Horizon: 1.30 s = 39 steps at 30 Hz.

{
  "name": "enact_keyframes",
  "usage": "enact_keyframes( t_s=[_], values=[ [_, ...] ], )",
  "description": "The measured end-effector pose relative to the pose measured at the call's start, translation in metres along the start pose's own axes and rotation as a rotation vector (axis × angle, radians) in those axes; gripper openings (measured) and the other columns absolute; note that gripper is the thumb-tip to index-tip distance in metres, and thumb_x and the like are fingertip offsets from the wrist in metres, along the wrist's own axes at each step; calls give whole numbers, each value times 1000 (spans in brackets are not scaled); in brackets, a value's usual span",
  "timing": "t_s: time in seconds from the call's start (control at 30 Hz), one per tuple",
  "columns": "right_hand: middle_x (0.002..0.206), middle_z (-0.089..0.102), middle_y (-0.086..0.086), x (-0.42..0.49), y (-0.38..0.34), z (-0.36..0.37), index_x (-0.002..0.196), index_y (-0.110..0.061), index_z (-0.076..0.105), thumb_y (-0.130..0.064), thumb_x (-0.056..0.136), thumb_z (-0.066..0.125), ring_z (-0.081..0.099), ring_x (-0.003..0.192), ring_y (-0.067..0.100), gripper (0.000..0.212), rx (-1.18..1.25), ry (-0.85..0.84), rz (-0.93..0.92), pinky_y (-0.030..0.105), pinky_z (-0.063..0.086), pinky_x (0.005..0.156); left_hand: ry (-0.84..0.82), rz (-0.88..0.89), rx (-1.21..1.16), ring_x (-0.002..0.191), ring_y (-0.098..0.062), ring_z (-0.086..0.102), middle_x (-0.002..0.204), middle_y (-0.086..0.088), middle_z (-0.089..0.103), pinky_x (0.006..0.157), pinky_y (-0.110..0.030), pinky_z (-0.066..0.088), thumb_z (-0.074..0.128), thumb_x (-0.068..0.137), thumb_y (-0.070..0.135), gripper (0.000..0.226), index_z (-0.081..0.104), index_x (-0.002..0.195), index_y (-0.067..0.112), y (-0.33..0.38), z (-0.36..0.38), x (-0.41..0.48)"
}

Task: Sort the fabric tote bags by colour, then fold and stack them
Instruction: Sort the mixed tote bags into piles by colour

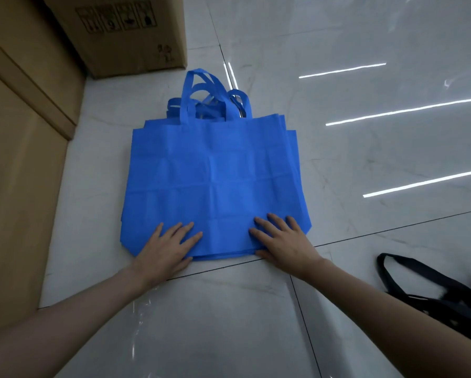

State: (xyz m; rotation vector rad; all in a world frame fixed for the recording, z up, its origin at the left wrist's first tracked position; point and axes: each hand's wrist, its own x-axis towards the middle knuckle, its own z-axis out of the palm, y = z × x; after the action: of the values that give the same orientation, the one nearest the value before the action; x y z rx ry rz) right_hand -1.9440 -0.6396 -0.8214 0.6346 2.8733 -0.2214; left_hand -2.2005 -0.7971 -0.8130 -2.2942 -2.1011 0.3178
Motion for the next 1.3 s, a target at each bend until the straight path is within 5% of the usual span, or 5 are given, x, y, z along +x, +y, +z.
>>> enact_keyframes(
  t_s=[0.13,0.37,0.5,0.83,1.3],
  values=[
    [159,9,1,3,9,-10,148,-25,27,-75,82,30,7,146,27,83,254,194,275,48,2,115,19,-23,-44,123,-30,48,137,-15,49,91,-55,42,54,71,62,77,43,135,22,11,-6,11],
    [146,34,13,-5,26,-23,142,-5,28,-50,95,43,28,132,32,67,649,170,705,38,25,108,-139,-59,-157,136,-24,35,148,-12,35,110,-57,15,5,79,77,87,41,140,26,37,-23,48],
    [152,27,10,-35,51,-46,147,-7,23,-42,99,40,22,138,28,62,607,196,616,33,17,111,27,-71,-239,107,-27,60,118,-11,61,97,-56,38,27,89,56,59,67,98,14,67,-43,74],
    [140,43,10,-232,157,-60,135,-12,46,-30,96,52,36,130,27,43,553,88,663,33,28,107,68,130,-609,109,-16,50,119,3,50,91,-30,38,39,92,55,49,55,118,18,294,-114,164],
    [144,36,12,-433,239,20,143,-17,33,-71,80,49,37,131,33,85,619,-178,1275,48,28,110,-308,346,-412,144,-23,-14,157,-8,-13,113,-45,-8,16,52,94,119,-8,149,29,438,-88,154]
  ],
)
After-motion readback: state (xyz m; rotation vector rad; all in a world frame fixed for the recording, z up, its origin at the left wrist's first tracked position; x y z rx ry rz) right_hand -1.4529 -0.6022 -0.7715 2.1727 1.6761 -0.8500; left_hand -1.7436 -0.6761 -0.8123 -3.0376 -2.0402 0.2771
